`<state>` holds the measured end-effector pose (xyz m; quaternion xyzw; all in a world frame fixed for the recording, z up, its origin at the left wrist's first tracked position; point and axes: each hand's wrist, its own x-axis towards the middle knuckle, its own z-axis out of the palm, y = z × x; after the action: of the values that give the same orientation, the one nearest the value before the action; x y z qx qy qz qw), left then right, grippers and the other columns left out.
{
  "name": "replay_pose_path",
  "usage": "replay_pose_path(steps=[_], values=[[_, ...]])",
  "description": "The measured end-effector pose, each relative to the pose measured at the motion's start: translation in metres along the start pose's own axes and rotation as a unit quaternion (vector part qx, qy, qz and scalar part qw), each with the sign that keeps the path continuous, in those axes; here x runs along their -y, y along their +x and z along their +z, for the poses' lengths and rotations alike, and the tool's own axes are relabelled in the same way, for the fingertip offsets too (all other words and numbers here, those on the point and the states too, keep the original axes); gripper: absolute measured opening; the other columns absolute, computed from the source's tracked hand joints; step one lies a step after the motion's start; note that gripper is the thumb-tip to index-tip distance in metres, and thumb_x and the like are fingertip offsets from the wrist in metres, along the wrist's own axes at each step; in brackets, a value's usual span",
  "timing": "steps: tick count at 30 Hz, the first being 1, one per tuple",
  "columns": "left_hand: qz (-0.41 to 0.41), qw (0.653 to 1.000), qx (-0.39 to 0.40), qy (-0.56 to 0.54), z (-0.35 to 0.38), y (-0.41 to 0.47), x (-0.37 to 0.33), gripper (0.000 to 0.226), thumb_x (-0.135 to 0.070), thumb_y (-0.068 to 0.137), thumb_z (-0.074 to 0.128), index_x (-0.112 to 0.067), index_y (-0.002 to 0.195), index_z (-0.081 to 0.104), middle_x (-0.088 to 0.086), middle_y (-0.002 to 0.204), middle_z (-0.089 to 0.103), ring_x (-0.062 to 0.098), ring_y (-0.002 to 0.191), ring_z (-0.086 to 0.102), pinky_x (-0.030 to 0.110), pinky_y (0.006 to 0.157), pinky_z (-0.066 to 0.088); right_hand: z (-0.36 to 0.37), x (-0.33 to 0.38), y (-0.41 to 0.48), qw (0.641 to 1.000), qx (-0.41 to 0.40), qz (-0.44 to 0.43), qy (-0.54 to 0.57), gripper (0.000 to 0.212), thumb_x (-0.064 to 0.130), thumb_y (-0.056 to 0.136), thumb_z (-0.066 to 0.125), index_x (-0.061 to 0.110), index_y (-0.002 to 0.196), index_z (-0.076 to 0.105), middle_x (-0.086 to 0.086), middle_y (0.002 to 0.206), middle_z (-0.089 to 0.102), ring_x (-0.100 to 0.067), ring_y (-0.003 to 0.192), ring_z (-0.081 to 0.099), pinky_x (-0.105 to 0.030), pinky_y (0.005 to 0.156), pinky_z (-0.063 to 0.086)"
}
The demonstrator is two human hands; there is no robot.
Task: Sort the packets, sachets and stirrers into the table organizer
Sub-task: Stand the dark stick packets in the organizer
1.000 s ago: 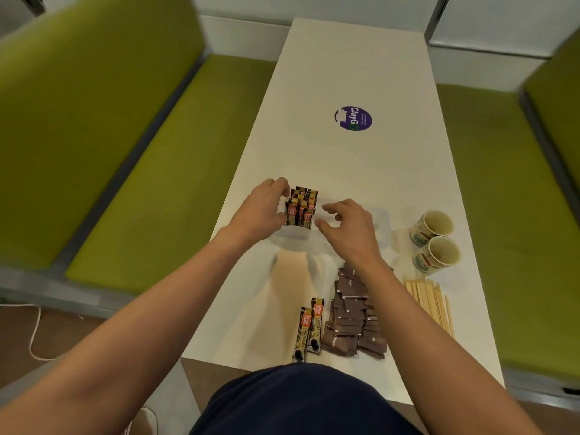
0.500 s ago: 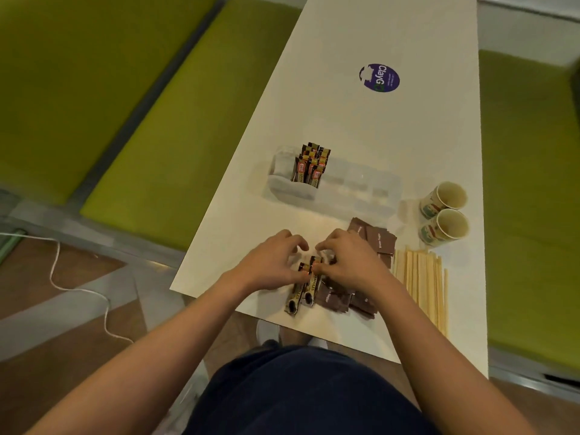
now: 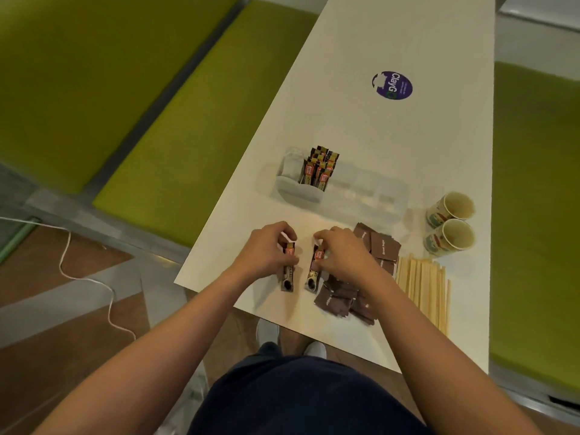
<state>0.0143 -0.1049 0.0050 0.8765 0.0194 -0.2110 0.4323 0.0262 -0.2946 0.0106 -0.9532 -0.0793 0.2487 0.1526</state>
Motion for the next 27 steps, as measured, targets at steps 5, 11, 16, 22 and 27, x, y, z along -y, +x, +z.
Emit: replay_pose_path(steps=[5, 11, 16, 22, 27], values=[[0.027, 0.989, -0.082, -0.120, -0.031, 0.009, -0.028, 0.014, -0.011, 0.082, 0.079, -0.020, 0.093, 0.076, -0.001, 0.087, 0.074, 0.021, 0.077, 0.072, 0.029, 0.058, 0.060, -0.011, 0.002, 0.015, 0.999, -0.006, 0.012, 0.047, 0.059, 0.021, 0.072, 0.089, 0.012, 0.127, 0.068, -0.010, 0.120, 0.069, -0.029, 0.109, 0.065, -0.040, 0.088, 0.056], [0.140, 0.974, -0.172, -0.051, -0.075, 0.048, -0.071, 0.013, -0.018, 0.084, 0.078, -0.023, 0.096, 0.080, -0.011, 0.081, 0.075, 0.001, 0.074, 0.068, 0.033, 0.074, 0.061, -0.022, 0.006, 0.023, 0.999, -0.024, -0.004, 0.034, 0.042, 0.011, 0.082, 0.077, 0.015, 0.123, 0.072, -0.008, 0.121, 0.061, -0.029, 0.106, 0.064, -0.034, 0.081, 0.052], [0.191, 0.968, -0.163, 0.029, -0.090, 0.077, -0.093, 0.013, -0.016, 0.086, 0.076, -0.023, 0.096, 0.080, -0.009, 0.086, 0.077, 0.002, 0.076, 0.069, 0.022, 0.077, 0.056, -0.028, 0.001, 0.024, 0.991, -0.060, -0.010, 0.122, 0.028, 0.016, 0.089, 0.075, 0.020, 0.116, 0.070, -0.004, 0.116, 0.064, -0.023, 0.098, 0.065, -0.034, 0.080, 0.054], [0.192, 0.971, -0.119, 0.081, -0.083, 0.105, -0.095, 0.014, -0.017, 0.088, 0.074, -0.021, 0.101, 0.080, -0.006, 0.093, 0.077, 0.005, 0.080, 0.067, 0.013, 0.074, 0.049, -0.051, -0.005, 0.020, 0.928, -0.204, 0.003, 0.311, 0.020, 0.012, 0.091, 0.072, 0.028, 0.103, 0.073, 0.016, 0.096, 0.072, 0.001, 0.087, 0.065, -0.012, 0.073, 0.048], [0.205, 0.970, -0.101, 0.087, -0.079, 0.122, -0.098, 0.014, -0.015, 0.087, 0.075, -0.020, 0.099, 0.080, -0.006, 0.093, 0.078, 0.004, 0.078, 0.067, 0.003, 0.071, 0.043, -0.072, 0.003, 0.028, 0.856, -0.336, -0.009, 0.392, 0.016, 0.012, 0.092, 0.071, 0.025, 0.103, 0.073, 0.018, 0.096, 0.073, 0.002, 0.091, 0.067, -0.011, 0.075, 0.050]])
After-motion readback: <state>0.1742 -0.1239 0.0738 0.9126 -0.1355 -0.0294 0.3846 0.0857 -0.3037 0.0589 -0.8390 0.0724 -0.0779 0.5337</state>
